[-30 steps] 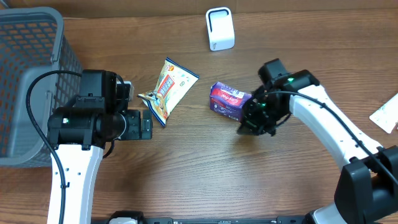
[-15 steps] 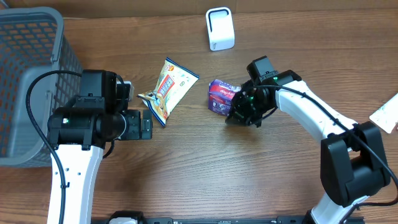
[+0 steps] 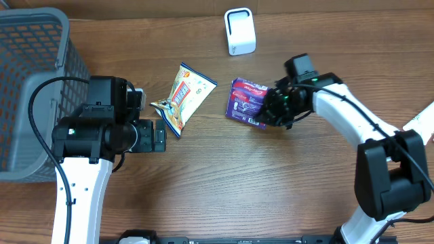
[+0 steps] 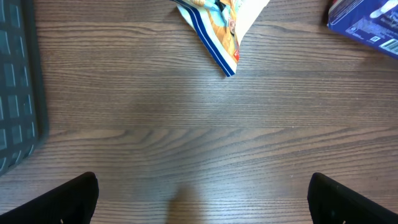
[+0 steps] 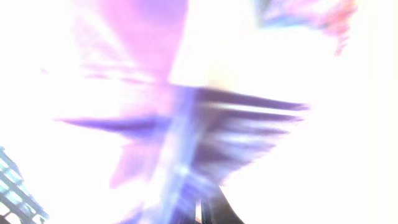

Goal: Scan the item barcode

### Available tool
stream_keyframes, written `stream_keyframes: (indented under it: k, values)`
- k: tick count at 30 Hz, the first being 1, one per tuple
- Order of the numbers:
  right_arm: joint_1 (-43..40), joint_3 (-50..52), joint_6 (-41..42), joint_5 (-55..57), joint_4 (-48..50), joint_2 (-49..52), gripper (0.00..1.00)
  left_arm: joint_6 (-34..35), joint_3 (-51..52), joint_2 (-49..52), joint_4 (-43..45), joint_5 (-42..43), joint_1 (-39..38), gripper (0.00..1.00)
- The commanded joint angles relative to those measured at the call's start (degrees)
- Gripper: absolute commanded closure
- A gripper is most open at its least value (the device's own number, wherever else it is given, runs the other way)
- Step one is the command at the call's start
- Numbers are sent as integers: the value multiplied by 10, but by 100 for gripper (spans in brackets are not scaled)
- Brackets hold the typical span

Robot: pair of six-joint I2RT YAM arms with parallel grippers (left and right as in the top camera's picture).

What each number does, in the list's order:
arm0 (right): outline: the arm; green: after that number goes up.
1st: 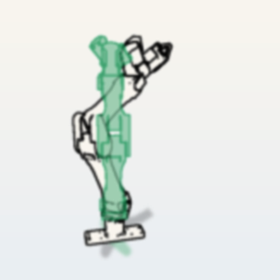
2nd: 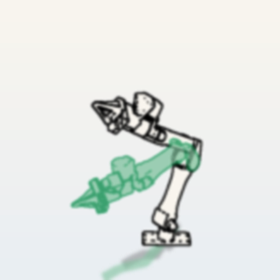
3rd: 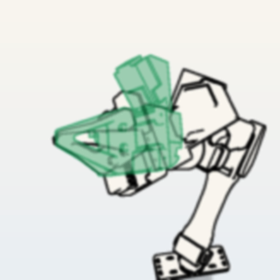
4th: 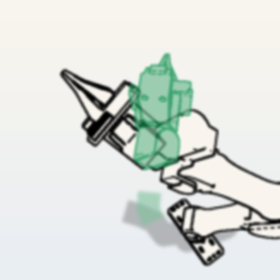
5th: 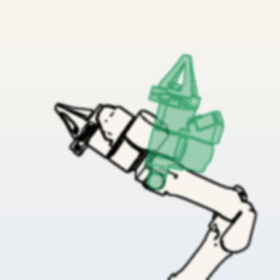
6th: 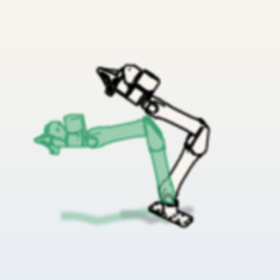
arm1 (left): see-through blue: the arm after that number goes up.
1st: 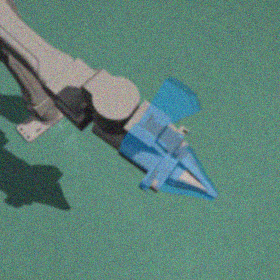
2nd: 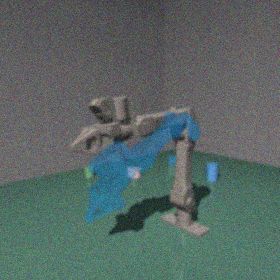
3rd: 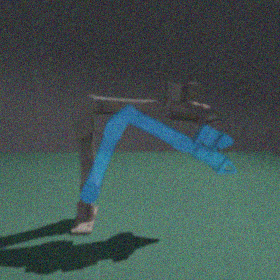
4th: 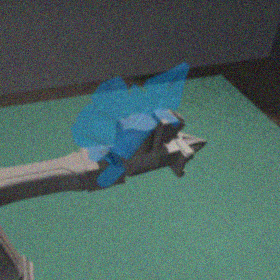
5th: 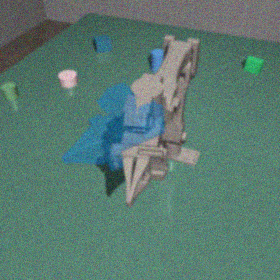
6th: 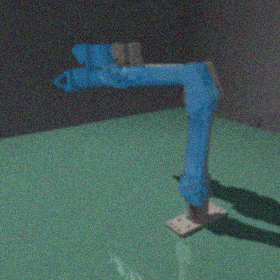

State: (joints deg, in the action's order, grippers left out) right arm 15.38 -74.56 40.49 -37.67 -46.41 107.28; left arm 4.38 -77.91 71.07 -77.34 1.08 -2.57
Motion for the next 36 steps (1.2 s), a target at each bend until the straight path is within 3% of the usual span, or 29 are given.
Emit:
stream_keyframes:
  k: [1,3,4,5,8,10,11,12,18,24,36]
  values:
    - [-30,-13,-2,-11,-1,2,94,8,0,2,0,0,3,0]
    - [-41,-14,-42,-44,-5,1,96,8,0,2,0,0,3,0]
    - [-44,-18,-76,-64,-8,1,91,8,0,2,0,0,3,0]
    - [-49,-32,-107,-69,-31,1,76,8,0,2,0,0,3,0]
    - [-54,-71,-140,-41,-94,1,61,8,0,2,0,0,3,0]
    - [-55,-102,-162,-10,-138,1,37,8,0,2,0,0,3,0]
    - [-55,-115,-182,3,-154,1,13,8,0,2,0,0,3,0]
    - [-55,-129,-215,14,-167,1,0,8,0,2,0,0,3,0]
    - [-55,-136,-257,17,-161,2,0,8,0,2,0,0,3,0]
    - [-56,-136,-253,106,-87,2,0,8,0,2,3,0,3,0]
    - [-103,-137,-253,107,56,71,0,10,0,2,4,0,3,0]
